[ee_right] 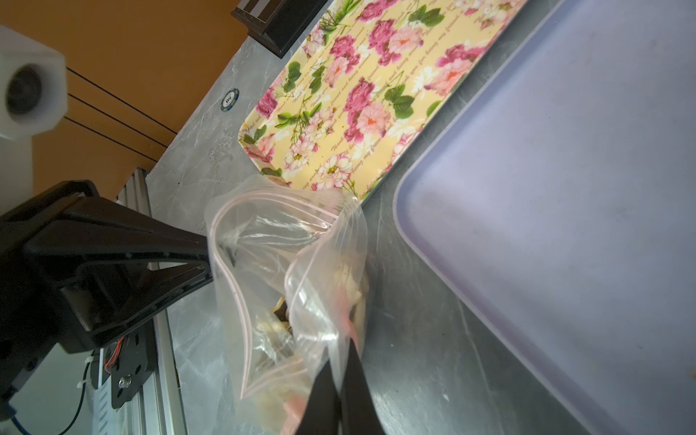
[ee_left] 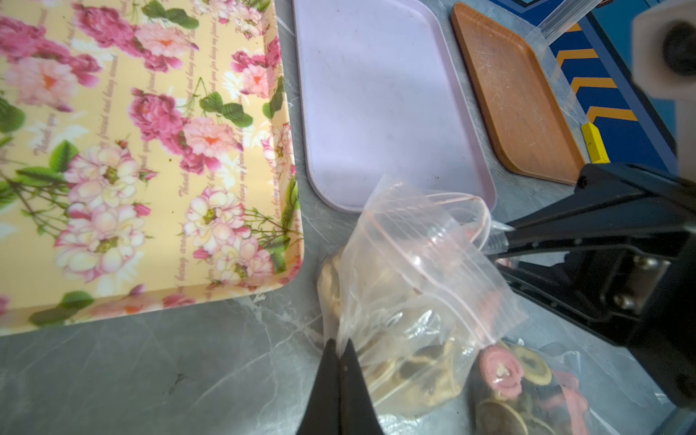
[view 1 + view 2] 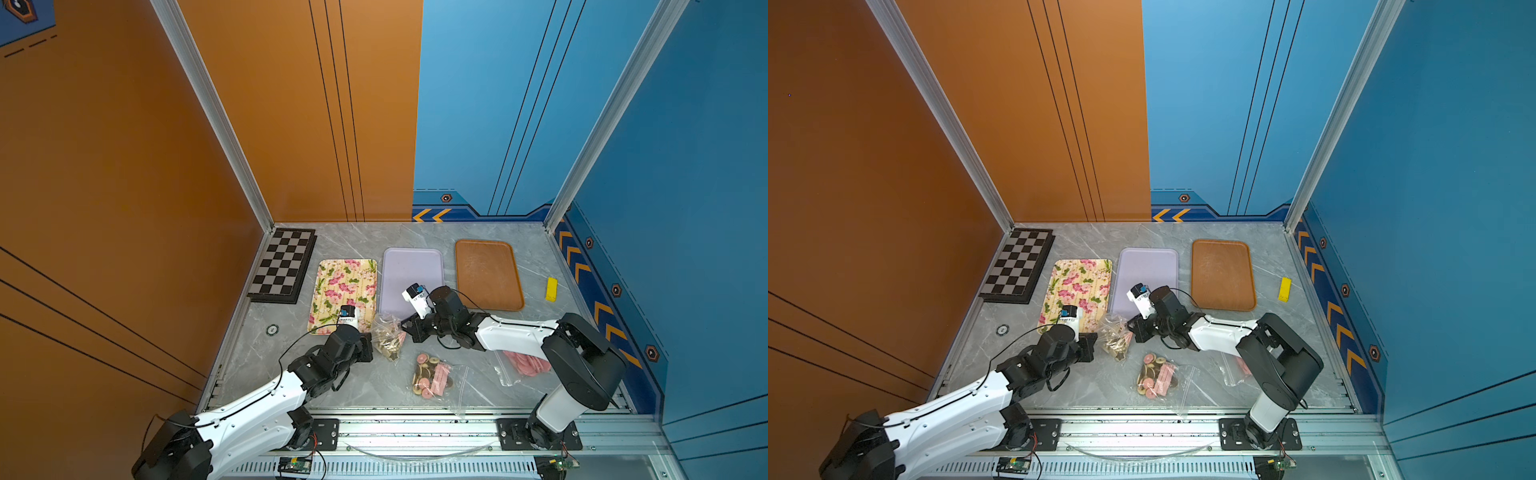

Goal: Pour cookies out of the ziploc bag
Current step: Open the ziploc bag at the center of the board, then pick up the ziploc bag from the center of the board.

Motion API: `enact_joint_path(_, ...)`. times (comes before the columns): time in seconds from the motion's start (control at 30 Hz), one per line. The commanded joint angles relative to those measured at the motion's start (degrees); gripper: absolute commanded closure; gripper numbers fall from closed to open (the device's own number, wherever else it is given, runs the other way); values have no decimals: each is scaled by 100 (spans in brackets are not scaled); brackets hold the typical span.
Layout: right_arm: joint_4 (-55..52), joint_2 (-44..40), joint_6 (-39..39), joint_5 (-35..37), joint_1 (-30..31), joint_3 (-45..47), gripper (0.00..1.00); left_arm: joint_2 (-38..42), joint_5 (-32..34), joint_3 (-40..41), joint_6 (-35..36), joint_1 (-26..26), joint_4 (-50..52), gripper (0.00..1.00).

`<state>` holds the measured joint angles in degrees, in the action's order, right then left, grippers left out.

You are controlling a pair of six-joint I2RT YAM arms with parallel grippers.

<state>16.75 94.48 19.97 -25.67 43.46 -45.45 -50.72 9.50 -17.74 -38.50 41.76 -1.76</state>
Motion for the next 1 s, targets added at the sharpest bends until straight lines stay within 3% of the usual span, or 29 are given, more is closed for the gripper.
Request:
enact_joint_path(0.0, 19, -201, 47, 233, -133, 87, 89, 218, -220, 203, 253, 34, -87, 100)
enact_joint_path(0.07, -146, -440, 6, 477, -179, 136, 80, 352, -296, 218, 300, 60, -140, 100)
enact_joint_path(0.23, -828, -1027, -211, 1264, -139, 81, 68, 372, -291, 227, 301, 69, -140, 100)
enact_joint_path(0.4, -707, -1357, -352, 662, 184, 25, 62, 296, -275, 219, 273, 112, -167, 100)
enact_joint_path(0.53, -998, -960, -436, 180, 417, -420, 62, 434, -204, 262, 248, 137, -176, 100)
enact_joint_path(0.97, -1181, -87, -485, -86, 661, -964, 63, 600, -198, 334, 211, 148, -167, 100)
